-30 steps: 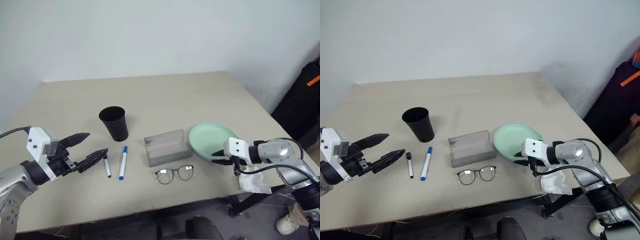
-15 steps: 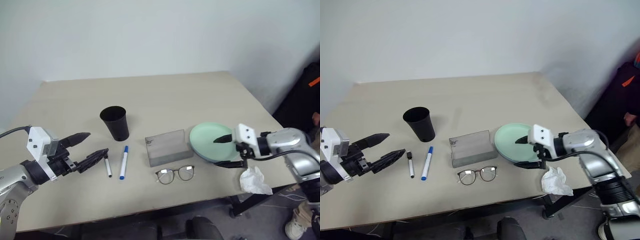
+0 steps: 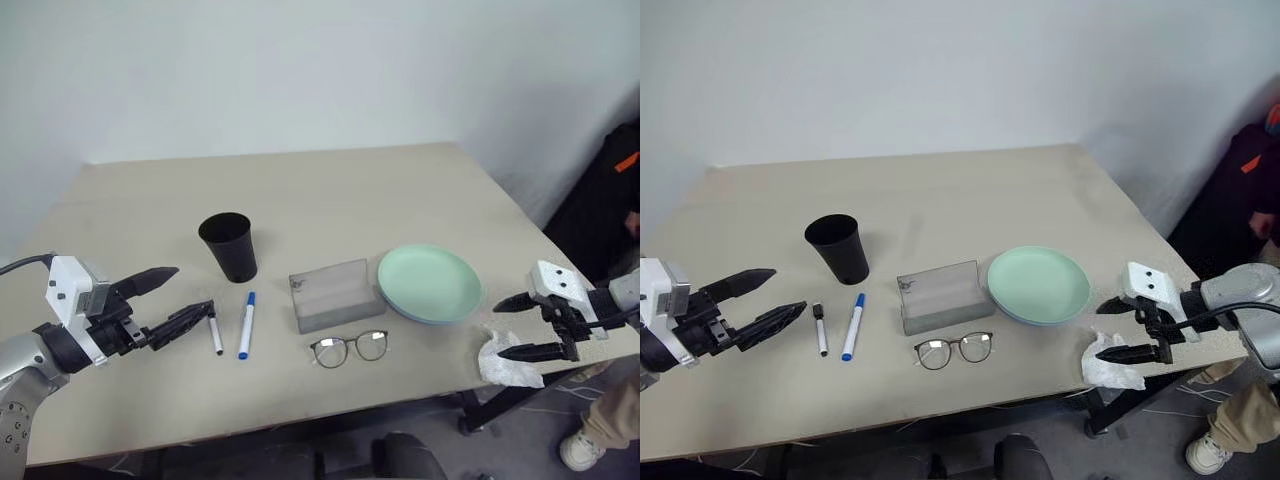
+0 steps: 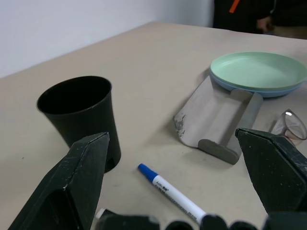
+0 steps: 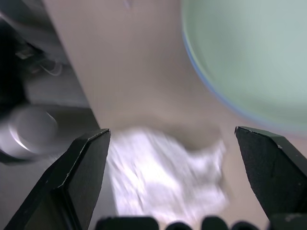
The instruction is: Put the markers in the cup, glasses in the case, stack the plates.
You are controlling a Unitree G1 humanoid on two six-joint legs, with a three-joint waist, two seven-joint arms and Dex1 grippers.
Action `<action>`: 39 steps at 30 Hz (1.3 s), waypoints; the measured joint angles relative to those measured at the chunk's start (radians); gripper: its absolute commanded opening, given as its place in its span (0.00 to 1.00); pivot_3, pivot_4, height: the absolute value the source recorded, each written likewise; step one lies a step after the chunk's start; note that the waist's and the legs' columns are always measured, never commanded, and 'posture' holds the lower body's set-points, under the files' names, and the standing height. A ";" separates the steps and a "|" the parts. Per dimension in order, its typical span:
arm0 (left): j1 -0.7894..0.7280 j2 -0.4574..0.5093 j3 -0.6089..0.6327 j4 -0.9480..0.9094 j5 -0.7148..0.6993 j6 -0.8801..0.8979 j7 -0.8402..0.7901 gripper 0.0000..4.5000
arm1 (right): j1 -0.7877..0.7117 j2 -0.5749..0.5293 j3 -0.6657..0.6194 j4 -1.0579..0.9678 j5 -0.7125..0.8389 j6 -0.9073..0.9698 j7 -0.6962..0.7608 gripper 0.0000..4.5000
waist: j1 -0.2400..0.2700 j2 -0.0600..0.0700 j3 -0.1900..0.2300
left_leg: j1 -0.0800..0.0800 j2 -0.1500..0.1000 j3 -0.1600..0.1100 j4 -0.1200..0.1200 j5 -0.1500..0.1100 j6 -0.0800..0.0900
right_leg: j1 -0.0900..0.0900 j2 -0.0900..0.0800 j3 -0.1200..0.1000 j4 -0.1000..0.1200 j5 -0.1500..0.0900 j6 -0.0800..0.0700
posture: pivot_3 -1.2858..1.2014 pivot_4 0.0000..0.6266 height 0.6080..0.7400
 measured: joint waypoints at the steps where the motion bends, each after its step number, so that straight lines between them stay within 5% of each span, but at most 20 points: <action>1: -0.001 0.000 0.000 0.000 0.000 0.000 0.000 1.00 | 0.014 -0.002 0.005 0.011 -0.018 -0.020 -0.005 1.00 | 0.000 0.000 0.000 | 0.000 0.000 0.000 0.000 0.000 0.000 | 0.000 0.000 0.000 0.000 0.000 0.000 | 0.52 0.00 0.99; 18: -0.013 0.008 -0.003 0.001 0.002 0.002 -0.007 1.00 | 0.024 0.070 0.098 0.133 -0.188 -0.156 -0.103 1.00 | 0.001 -0.001 0.000 | 0.000 0.000 0.000 0.001 0.002 0.004 | 0.000 0.001 0.001 0.000 0.000 0.000 | 0.52 0.00 0.99; 21: -0.013 0.008 -0.002 0.001 0.002 0.007 -0.007 1.00 | 0.014 0.081 0.101 0.141 -0.194 -0.161 -0.100 0.87 | 0.000 -0.001 0.000 | 0.000 0.000 0.001 0.001 0.002 0.004 | 0.001 0.001 0.001 0.000 0.000 0.000 | 0.52 0.00 0.99; 32: 0.005 0.012 0.003 0.001 -0.010 0.010 -0.017 1.00 | -0.015 0.092 0.124 0.178 -0.212 -0.203 -0.065 0.01 | 0.001 -0.001 0.000 | 0.000 0.000 0.001 0.003 0.001 0.001 | 0.001 0.000 0.001 0.000 0.000 0.000 | 0.52 0.00 0.99; 39: 0.006 0.013 0.003 0.001 -0.010 0.010 -0.019 1.00 | -0.074 0.094 0.133 0.213 -0.221 -0.225 -0.026 0.01 | 0.000 0.000 0.000 | 0.000 0.000 0.002 0.002 0.002 0.004 | 0.000 0.001 0.001 0.001 0.000 0.000 | 0.52 0.00 0.99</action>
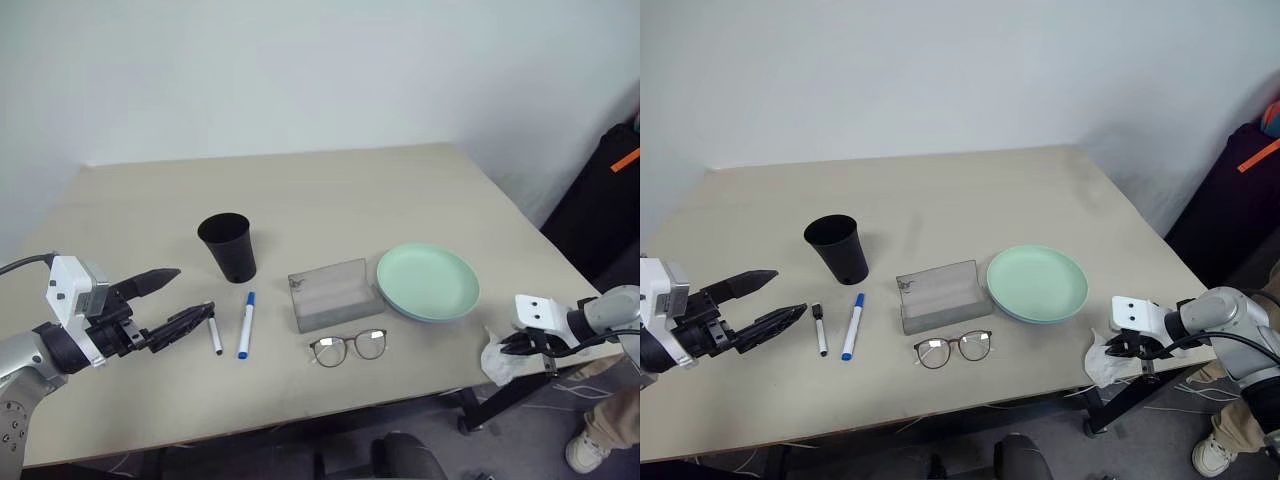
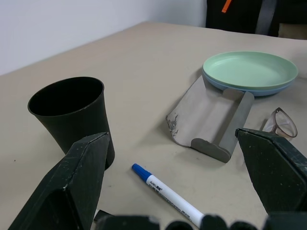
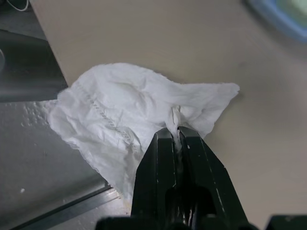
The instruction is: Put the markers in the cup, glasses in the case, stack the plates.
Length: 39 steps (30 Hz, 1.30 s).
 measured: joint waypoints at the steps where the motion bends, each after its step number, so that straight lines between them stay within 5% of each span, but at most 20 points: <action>1: 0.000 0.000 0.000 0.000 0.000 0.000 0.000 1.00 | -0.013 0.000 0.000 0.002 0.001 -0.007 0.013 0.01 | 0.000 0.000 0.000 | 0.000 0.000 0.000 0.000 0.000 0.000 | 0.000 0.000 0.000 0.000 0.000 0.000 | 0.52 0.00 0.99; 10: 0.001 0.009 0.009 0.002 0.000 -0.003 -0.010 1.00 | -0.265 0.042 -0.055 0.024 0.166 0.100 0.179 0.01 | -0.005 0.002 0.000 | 0.001 0.001 0.001 0.000 0.000 0.000 | -0.001 0.000 0.000 0.001 0.000 0.000 | 0.52 0.00 0.99; 16: -0.013 0.012 0.009 0.003 -0.001 -0.005 -0.013 1.00 | -0.519 0.258 -0.051 0.196 0.112 0.147 -0.042 0.01 | 0.000 0.000 -0.001 | 0.000 0.002 0.000 0.000 -0.001 -0.005 | -0.001 0.001 -0.002 0.001 0.002 -0.004 | 0.52 0.00 0.99; 27: -0.005 0.012 0.010 0.001 -0.002 -0.005 -0.012 1.00 | -0.521 0.346 0.072 0.454 -0.089 0.022 -0.202 0.01 | 0.000 0.002 -0.001 | -0.002 0.000 -0.002 -0.004 -0.003 -0.002 | -0.003 0.001 -0.001 0.000 0.004 -0.006 | 0.52 0.00 0.99; 30: -0.004 0.012 0.010 -0.001 -0.003 -0.005 -0.012 1.00 | -0.521 0.349 0.074 0.476 -0.094 0.010 -0.204 0.15 | -0.004 0.002 -0.001 | 0.000 0.000 -0.001 -0.003 -0.003 -0.002 | -0.002 0.002 -0.001 0.001 0.003 -0.003 | 0.52 0.00 0.99; 39: -0.020 0.018 0.000 0.000 -0.002 -0.004 -0.011 1.00 | -0.521 0.348 0.072 0.471 -0.097 0.006 -0.184 0.80 | -0.004 0.003 -0.001 | 0.000 0.000 -0.001 -0.002 -0.002 -0.001 | -0.001 0.002 -0.001 0.001 0.003 -0.003 | 0.52 0.00 0.99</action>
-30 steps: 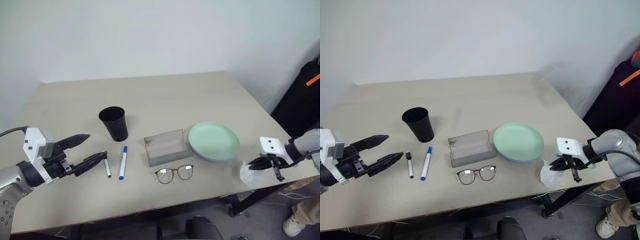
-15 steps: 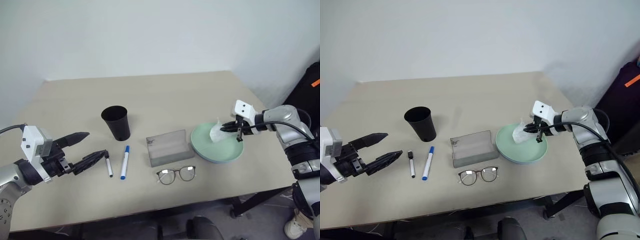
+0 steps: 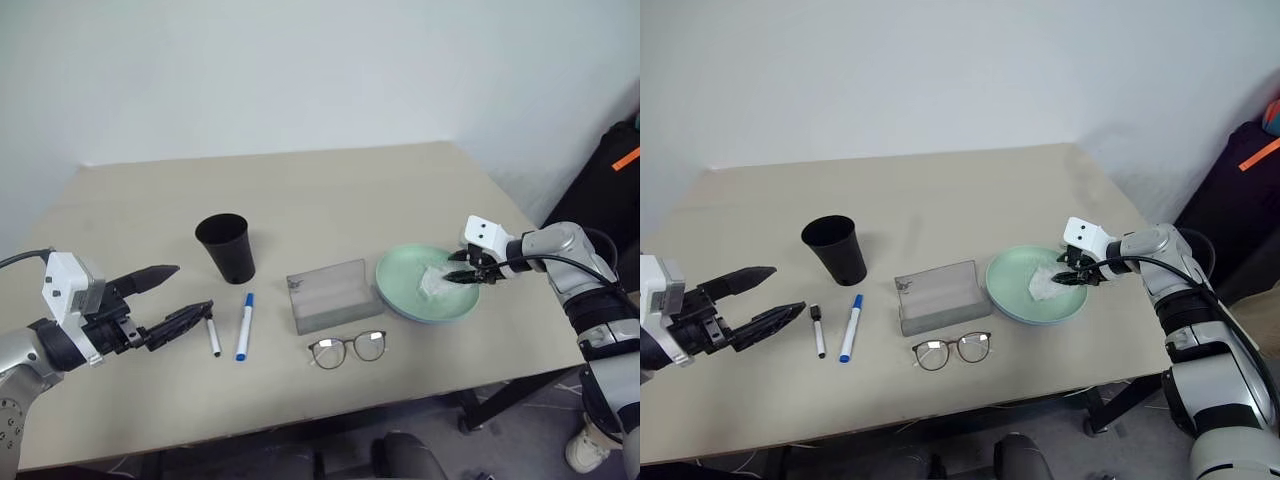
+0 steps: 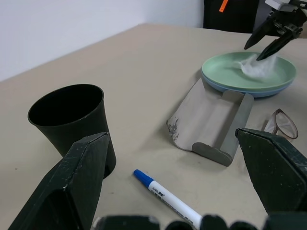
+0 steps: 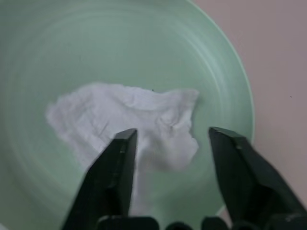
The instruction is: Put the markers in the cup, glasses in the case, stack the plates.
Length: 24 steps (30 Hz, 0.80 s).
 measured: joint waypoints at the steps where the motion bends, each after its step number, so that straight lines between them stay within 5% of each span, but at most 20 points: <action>1: -0.004 0.002 -0.006 0.000 0.000 0.000 0.000 1.00 | 0.000 0.000 -0.002 -0.007 0.002 0.000 0.004 0.88 | 0.000 0.000 0.000 | 0.000 0.000 0.000 0.000 0.000 0.000 | 0.000 0.000 0.000 0.000 0.000 0.000 | 0.52 0.00 0.99; 2: -0.012 0.005 -0.015 0.000 0.000 0.001 0.001 1.00 | 0.000 -0.002 -0.009 -0.013 0.011 0.000 0.015 0.95 | 0.001 0.000 0.000 | 0.000 0.000 0.000 0.000 0.000 0.000 | 0.000 0.000 0.000 0.000 0.000 0.000 | 0.52 0.00 0.99; 6: -0.075 0.020 -0.093 -0.015 0.008 0.007 0.013 1.00 | -0.008 -0.027 -0.075 -0.076 0.099 0.030 0.119 0.95 | 0.003 0.001 0.000 | -0.001 -0.001 -0.001 0.000 0.000 0.000 | 0.000 0.000 0.000 0.000 0.001 0.001 | 0.52 0.00 0.99; 13: -0.247 0.003 -0.413 -0.052 0.082 0.059 0.065 1.00 | -0.018 -0.117 -0.160 -0.317 0.302 0.193 0.354 0.95 | 0.003 0.001 0.000 | 0.000 0.000 -0.002 0.000 0.000 0.000 | 0.002 0.001 0.000 0.000 0.002 0.003 | 0.52 0.00 0.99; 24: -0.565 -0.064 -0.844 0.062 0.300 0.136 0.072 1.00 | -0.003 -0.117 -0.156 -0.357 0.323 0.219 0.369 0.95 | 0.003 0.001 0.000 | 0.000 -0.002 -0.002 0.002 0.001 0.002 | 0.002 0.001 0.001 0.000 0.004 0.006 | 0.52 0.00 0.99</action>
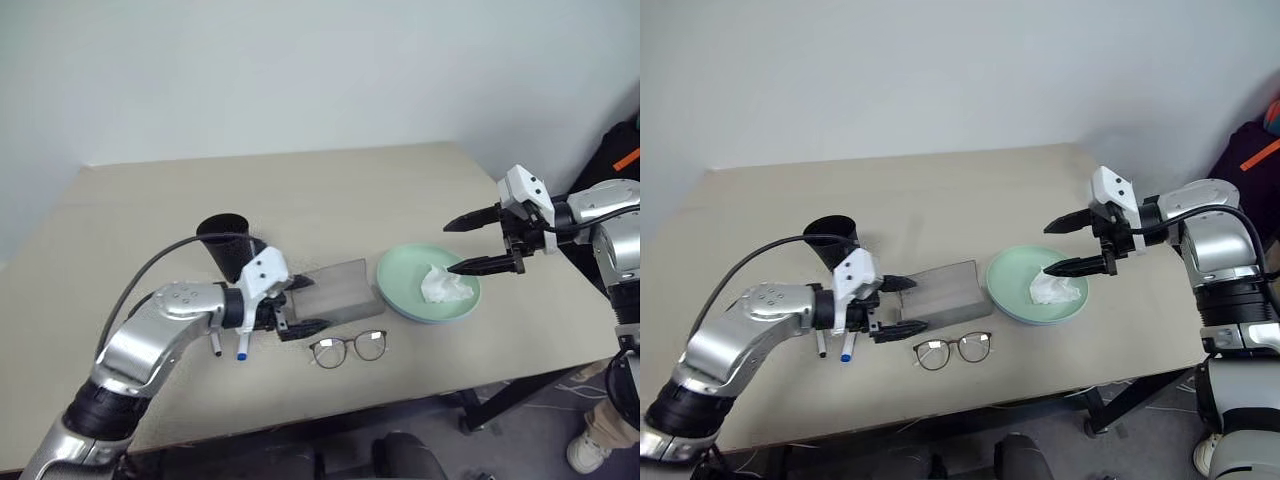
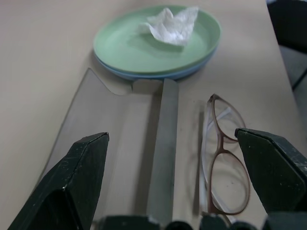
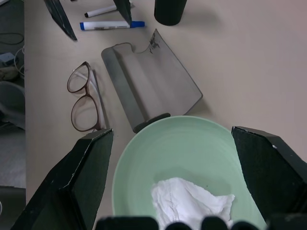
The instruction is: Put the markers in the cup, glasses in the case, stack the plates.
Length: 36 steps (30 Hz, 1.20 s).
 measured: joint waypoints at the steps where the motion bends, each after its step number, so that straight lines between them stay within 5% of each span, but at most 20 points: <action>1: -0.013 0.000 -0.025 0.008 0.016 -0.001 -0.010 1.00 | 0.002 0.001 0.000 -0.002 0.000 0.000 -0.002 0.95 | 0.000 0.000 0.000 | 0.000 0.000 0.000 0.000 0.000 0.000 | 0.000 0.000 0.000 0.000 0.000 0.000 | 0.52 0.00 0.99; 12: -0.130 -0.070 -0.220 0.062 0.164 -0.030 -0.090 1.00 | 0.048 0.007 0.002 -0.067 0.007 0.026 -0.027 0.95 | 0.002 0.000 0.000 | -0.001 0.000 -0.001 0.001 0.000 0.000 | 0.000 0.000 0.001 0.000 0.000 0.000 | 0.52 0.00 0.99; 36: -0.172 -0.206 -0.314 0.227 0.322 -0.129 -0.117 1.00 | 0.084 0.007 0.002 -0.127 0.019 0.064 -0.076 0.95 | 0.002 0.000 0.000 | -0.002 -0.001 -0.001 0.006 0.002 0.003 | 0.002 0.000 0.001 0.000 0.001 0.001 | 0.52 0.00 0.99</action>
